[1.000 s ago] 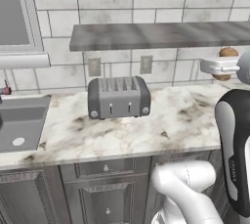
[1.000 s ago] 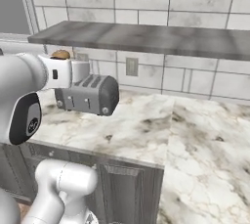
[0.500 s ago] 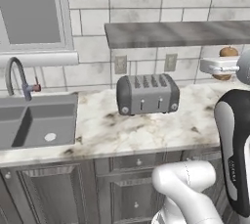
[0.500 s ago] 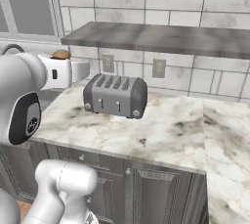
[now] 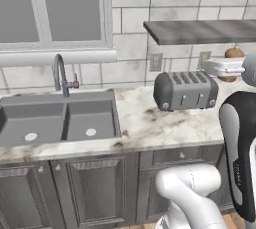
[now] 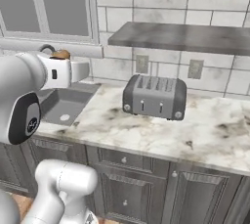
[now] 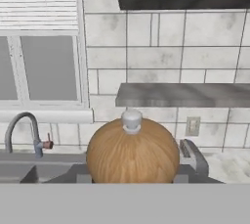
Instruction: Take 2 condiments from the cabinet and move them on the counter near the stove.Make sure the condiments are lined up with each other, next to each other.
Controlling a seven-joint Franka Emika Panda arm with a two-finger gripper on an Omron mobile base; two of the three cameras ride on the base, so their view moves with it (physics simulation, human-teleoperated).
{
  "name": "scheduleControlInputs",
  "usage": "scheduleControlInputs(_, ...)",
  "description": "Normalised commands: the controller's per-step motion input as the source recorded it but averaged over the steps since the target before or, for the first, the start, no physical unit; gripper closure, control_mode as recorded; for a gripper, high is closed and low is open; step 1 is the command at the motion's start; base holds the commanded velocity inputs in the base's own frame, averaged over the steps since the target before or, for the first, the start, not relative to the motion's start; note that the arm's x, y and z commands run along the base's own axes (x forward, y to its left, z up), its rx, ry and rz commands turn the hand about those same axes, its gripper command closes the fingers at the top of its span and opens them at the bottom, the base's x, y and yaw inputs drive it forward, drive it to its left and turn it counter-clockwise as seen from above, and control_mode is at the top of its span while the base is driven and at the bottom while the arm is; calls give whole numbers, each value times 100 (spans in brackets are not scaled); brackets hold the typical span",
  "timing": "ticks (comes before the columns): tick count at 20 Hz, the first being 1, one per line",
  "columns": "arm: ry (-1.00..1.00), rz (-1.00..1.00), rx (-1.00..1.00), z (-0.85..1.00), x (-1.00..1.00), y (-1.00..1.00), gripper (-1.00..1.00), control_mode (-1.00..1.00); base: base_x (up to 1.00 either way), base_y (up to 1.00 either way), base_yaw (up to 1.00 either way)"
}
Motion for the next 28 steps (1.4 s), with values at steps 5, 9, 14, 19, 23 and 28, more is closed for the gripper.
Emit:
scheduleControlInputs(5,0,0,0,0,0,0,100,100,-32,74,0)
scheduleControlInputs(9,0,0,0,0,0,0,100,100,-17,73,5)
scheduleControlInputs(14,0,0,0,0,0,0,100,100,0,69,55)
scheduleControlInputs(19,0,0,0,0,0,0,100,100,-5,68,75)
scheduleControlInputs(23,0,0,0,0,0,0,100,100,-23,57,80)
scheduleControlInputs(28,0,0,0,0,0,0,100,100,-10,78,80)
